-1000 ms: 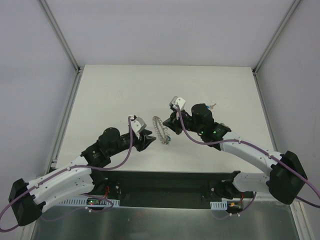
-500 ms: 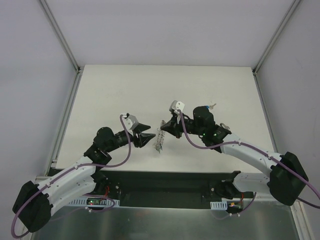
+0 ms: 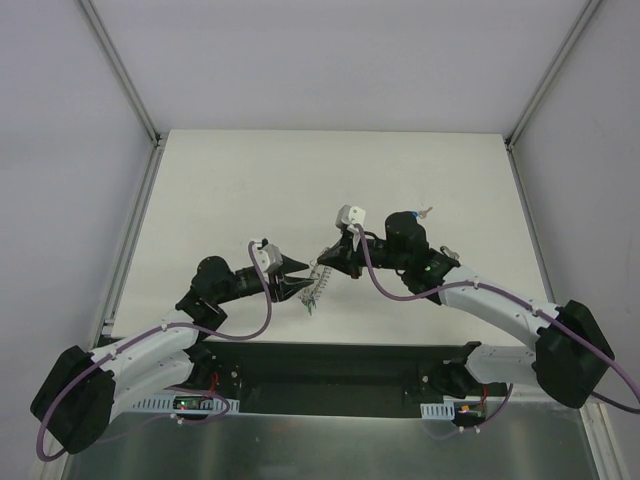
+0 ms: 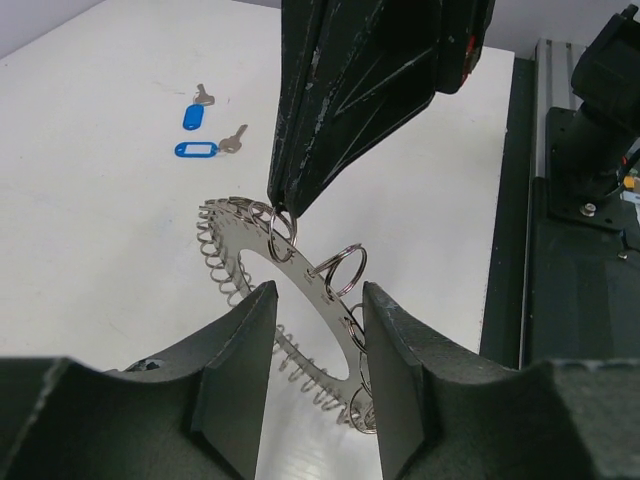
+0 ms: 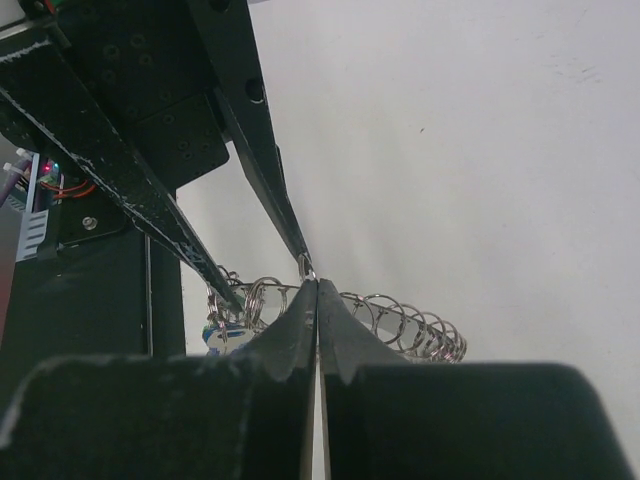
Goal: Put the keys on the keyring
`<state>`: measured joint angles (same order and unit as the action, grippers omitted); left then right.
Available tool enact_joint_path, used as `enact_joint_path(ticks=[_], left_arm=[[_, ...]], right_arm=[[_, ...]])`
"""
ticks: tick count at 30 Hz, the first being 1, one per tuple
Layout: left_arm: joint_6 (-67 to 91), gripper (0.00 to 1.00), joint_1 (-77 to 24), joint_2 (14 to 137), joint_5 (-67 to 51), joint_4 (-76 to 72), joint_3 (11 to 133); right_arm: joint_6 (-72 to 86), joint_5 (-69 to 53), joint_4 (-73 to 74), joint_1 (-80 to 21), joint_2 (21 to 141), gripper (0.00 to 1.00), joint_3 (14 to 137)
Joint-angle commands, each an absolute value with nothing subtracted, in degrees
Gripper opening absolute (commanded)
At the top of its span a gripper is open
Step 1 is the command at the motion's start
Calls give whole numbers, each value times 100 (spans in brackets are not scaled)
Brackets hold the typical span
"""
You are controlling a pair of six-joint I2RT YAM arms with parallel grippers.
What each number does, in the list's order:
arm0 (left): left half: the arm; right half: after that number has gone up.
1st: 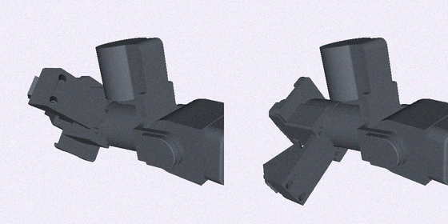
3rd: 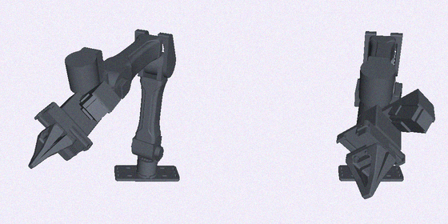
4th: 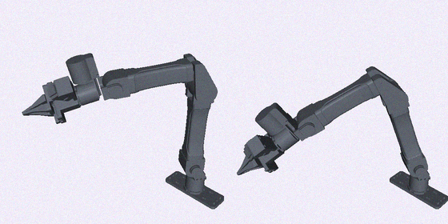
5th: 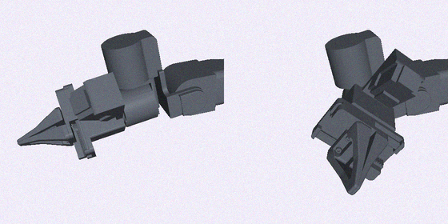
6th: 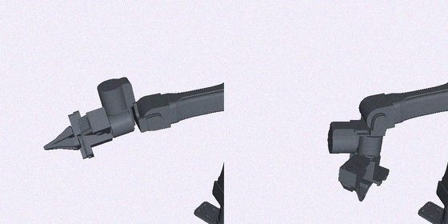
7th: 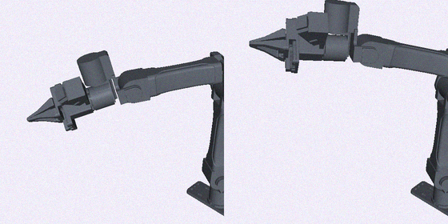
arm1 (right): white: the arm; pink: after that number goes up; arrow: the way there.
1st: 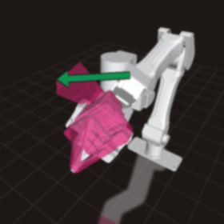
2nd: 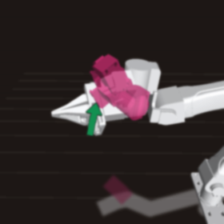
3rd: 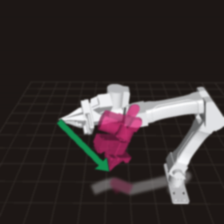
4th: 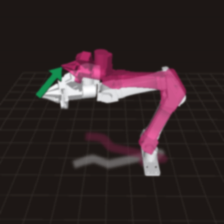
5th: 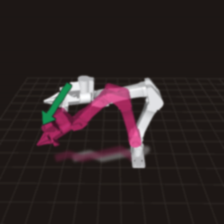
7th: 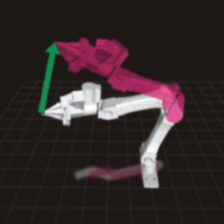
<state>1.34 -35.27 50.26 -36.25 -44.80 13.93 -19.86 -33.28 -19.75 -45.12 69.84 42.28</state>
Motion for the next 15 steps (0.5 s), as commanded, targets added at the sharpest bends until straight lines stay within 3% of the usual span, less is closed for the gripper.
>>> enact_joint_path(ticks=[1, 15], left_arm=[[-255, 39, -3367, 4931, -4139, -4869, 1266], [-18, 38, -2962, 5193, -4596, -5098, 1256]], right_arm=[[-2206, -3770, -2505, -4483, 7075, 1, 4219], [-2355, -4219, -2347, -4465, 7391, 1, 4342]])
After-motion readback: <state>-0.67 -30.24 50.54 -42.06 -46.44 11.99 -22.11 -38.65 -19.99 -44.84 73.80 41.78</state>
